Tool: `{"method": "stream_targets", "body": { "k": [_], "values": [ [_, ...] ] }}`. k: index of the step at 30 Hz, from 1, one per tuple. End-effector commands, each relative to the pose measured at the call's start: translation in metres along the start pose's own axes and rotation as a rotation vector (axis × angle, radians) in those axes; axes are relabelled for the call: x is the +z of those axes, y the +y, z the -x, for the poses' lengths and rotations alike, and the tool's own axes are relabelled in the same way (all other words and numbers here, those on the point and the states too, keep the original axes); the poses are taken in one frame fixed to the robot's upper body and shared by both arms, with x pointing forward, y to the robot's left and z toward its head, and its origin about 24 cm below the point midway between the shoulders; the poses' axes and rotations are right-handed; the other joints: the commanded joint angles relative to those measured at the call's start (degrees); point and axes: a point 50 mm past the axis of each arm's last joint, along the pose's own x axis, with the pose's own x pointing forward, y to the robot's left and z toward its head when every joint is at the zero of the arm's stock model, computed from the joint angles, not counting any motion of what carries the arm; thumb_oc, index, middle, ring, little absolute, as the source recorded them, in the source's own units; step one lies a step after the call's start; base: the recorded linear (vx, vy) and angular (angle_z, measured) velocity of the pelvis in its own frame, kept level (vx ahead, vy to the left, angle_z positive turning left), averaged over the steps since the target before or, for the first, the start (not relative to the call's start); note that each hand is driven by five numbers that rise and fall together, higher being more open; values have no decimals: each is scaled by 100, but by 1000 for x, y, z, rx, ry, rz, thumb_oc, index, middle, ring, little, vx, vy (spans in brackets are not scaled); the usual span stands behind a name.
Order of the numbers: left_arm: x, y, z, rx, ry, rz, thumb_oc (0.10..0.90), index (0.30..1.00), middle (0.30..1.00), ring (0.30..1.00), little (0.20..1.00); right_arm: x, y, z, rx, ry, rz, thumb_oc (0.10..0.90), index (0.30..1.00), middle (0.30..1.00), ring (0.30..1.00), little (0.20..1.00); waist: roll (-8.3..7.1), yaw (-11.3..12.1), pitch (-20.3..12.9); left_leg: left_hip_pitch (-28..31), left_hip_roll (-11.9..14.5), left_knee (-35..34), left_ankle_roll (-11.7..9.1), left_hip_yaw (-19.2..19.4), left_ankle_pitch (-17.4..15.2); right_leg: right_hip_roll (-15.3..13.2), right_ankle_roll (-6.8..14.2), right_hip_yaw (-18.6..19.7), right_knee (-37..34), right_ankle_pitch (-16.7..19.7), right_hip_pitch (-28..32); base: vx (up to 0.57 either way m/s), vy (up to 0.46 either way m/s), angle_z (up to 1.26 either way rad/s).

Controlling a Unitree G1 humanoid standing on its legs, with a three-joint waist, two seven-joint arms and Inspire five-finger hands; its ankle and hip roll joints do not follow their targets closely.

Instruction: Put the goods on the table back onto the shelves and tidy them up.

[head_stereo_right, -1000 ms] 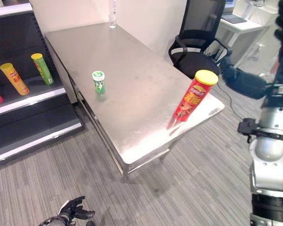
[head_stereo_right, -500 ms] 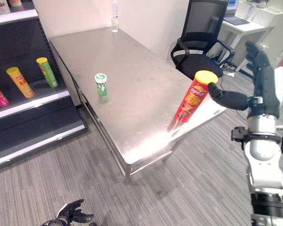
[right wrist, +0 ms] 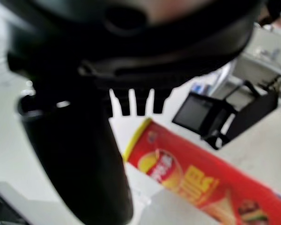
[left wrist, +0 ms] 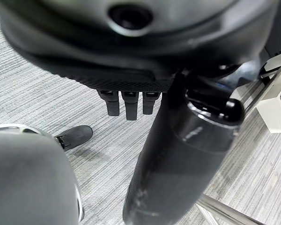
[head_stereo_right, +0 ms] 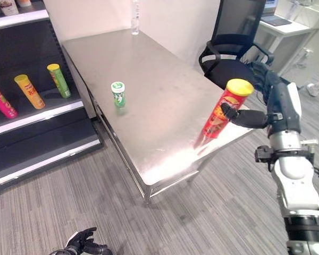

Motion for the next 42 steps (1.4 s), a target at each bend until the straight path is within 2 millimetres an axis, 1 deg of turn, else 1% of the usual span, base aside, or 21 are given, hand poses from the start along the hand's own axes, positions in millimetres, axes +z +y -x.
{"method": "stream_targets", "body": {
  "k": [1, 6, 10, 13, 14, 16, 18, 21, 25, 29, 32, 42],
  "values": [
    [18, 7, -4, 3, -67, -8, 800, 900, 900, 900, 900, 68, -44, -23, -137, -269, 107, 800, 900, 900, 900, 900, -121, 211, -178, 590, 45, 21, -409, 202, -840, -169, 752, -218, 351, -223, -326, 17, -19, 8],
    [18, 7, -4, 2, -68, -13, 800, 900, 900, 900, 900, 70, -48, -26, -151, -264, 152, 800, 900, 900, 900, 900, -127, 211, -176, 588, 44, 21, -413, 175, -842, -171, 758, -253, 353, -229, -313, 3, -4, 1],
    [18, 7, -4, 1, -64, -17, 800, 900, 900, 900, 900, 69, -50, -31, -154, -250, 140, 800, 900, 900, 900, 900, -141, 222, -177, 590, 45, 21, -420, 169, -842, -166, 759, -268, 348, -230, -301, 0, 0, 0],
    [16, 6, -3, -2, -59, -13, 800, 900, 900, 900, 900, 68, -50, -33, -152, -246, 93, 800, 900, 900, 900, 900, -150, 237, -177, 596, 47, 21, -424, 154, -838, -159, 757, -286, 356, -233, -290, 0, 0, 0],
    [13, 6, -3, -3, -49, -10, 800, 900, 900, 900, 900, 65, -52, -34, -170, -236, 22, 800, 900, 900, 900, 900, -163, 266, -179, 592, 57, 21, -431, 135, -829, -156, 753, -308, 353, -242, -281, 1, -34, 4],
    [12, 6, -3, -5, -46, -6, 800, 900, 900, 900, 900, 63, -54, -36, -170, -225, -8, 800, 900, 900, 900, 900, -173, 282, -179, 590, 58, 21, -437, 128, -821, -156, 751, -319, 352, -242, -274, -4, -22, 5],
    [11, 6, -3, -6, -45, -8, 800, 900, 900, 900, 900, 61, -53, -38, -160, -214, -24, 800, 900, 900, 900, 900, -176, 285, -181, 588, 60, 21, -441, 126, -817, -157, 751, -331, 351, -241, -273, -2, -8, 7],
    [9, 6, -2, -12, -38, -4, 800, 900, 900, 900, 900, 50, -50, -42, -106, -162, -138, 800, 900, 900, 900, 900, -207, 310, -179, 591, 63, 21, -456, 117, -805, -151, 751, -362, 348, -235, -271, -7, -11, 4],
    [6, 6, -1, -20, -27, -7, 800, 900, 900, 900, 900, 44, -53, -46, -88, -115, -187, 800, 900, 900, 900, 900, -235, 327, -178, 578, 56, 21, -476, 109, -790, -154, 759, -378, 350, -226, -270, -7, -2, 3],
    [4, 6, -1, -26, -21, -1, 800, 900, 900, 900, 900, 44, -52, -51, -46, -111, -258, 800, 900, 900, 900, 900, -255, 340, -176, 560, 64, 21, -495, 117, -776, -151, 772, -405, 364, -220, -281, -9, -2, 2],
    [2, 5, 0, -33, -16, -2, 800, 900, 900, 900, 900, 45, -52, -50, -36, -121, -292, 800, 900, 900, 900, 900, -262, 346, -179, 545, 67, 21, -499, 115, -771, -152, 780, -410, 372, -220, -293, 0, 0, 0],
    [2, 7, 0, -37, -14, -10, 800, 900, 900, 900, 900, 52, -57, -52, -31, -142, -286, 800, 900, 900, 900, 900, -281, 360, -186, 519, 63, 21, -500, 106, -765, -163, 797, -425, 384, -211, -320, 0, 0, 0]
  ]
}}
